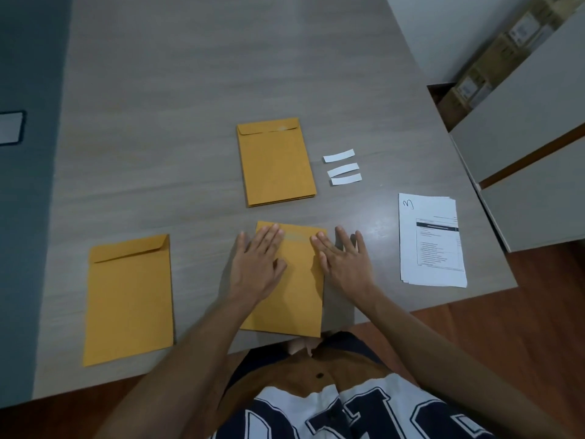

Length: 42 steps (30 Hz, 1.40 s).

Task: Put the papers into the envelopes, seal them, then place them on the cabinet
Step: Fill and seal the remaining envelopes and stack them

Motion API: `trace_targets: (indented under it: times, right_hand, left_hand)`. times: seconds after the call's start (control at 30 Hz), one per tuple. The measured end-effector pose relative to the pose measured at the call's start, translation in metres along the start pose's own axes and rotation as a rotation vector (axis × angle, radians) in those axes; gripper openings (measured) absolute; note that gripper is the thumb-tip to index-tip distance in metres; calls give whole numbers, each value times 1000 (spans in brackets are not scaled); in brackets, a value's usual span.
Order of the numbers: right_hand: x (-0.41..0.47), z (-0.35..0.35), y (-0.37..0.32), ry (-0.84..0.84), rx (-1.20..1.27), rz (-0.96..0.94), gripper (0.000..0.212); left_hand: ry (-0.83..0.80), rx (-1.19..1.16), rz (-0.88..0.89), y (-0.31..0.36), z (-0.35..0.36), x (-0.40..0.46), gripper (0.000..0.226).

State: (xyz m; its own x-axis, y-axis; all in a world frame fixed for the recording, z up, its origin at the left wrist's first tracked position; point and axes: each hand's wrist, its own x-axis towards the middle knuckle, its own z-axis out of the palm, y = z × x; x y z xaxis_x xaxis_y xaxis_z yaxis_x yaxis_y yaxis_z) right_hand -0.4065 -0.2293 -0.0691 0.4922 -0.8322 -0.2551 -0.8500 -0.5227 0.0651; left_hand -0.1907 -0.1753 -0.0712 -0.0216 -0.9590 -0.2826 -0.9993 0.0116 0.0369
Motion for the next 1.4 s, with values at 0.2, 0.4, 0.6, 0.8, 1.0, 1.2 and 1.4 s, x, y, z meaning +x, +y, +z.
trace_targets:
  times: [0.2,0.4,0.6,0.8,1.0,1.2,1.4]
  right_hand:
    - [-1,-3,-3,-67,-7,23,55]
    - [-1,-10,-6,7,44,69,49]
    - [17,-24,-7,121,123,93,28]
    - [39,-33,-4,120,339,178,27]
    - [57,-39,4,-70,595,204,27]
    - [82,-64,11,-82,976,289,21]
    - [148,-102,19,82,1060,269,25]
  left_hand:
    - [-7,55,-48,-21,1,0,66]
    - [-69,134,-47,-38,-11,-6,76]
    - [12,-41,-100,-25,-36,17,44]
    - [3,-281,-181,-15,-42,40,48]
    - [-33,-490,-278,-14,-45,46,36]
    - [12,-990,-362,-43,-68,64,24]
    - [211,-1004,-414,-71,-106,108,21]
